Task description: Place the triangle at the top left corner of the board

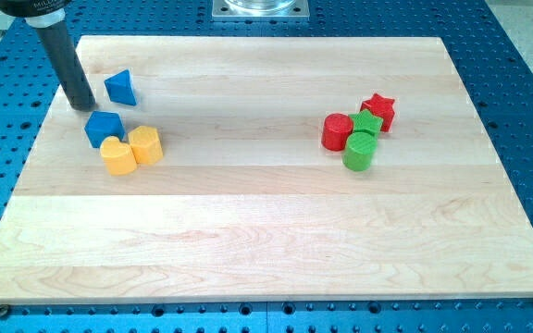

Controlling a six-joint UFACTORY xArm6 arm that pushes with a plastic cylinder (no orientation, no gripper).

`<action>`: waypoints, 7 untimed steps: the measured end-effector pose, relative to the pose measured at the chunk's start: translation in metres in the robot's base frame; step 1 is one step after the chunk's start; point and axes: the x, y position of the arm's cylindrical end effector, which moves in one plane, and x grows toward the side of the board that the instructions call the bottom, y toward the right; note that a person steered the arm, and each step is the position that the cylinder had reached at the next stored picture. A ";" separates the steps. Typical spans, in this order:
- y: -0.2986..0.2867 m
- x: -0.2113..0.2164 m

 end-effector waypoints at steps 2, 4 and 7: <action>0.050 -0.010; 0.091 -0.049; 0.053 -0.057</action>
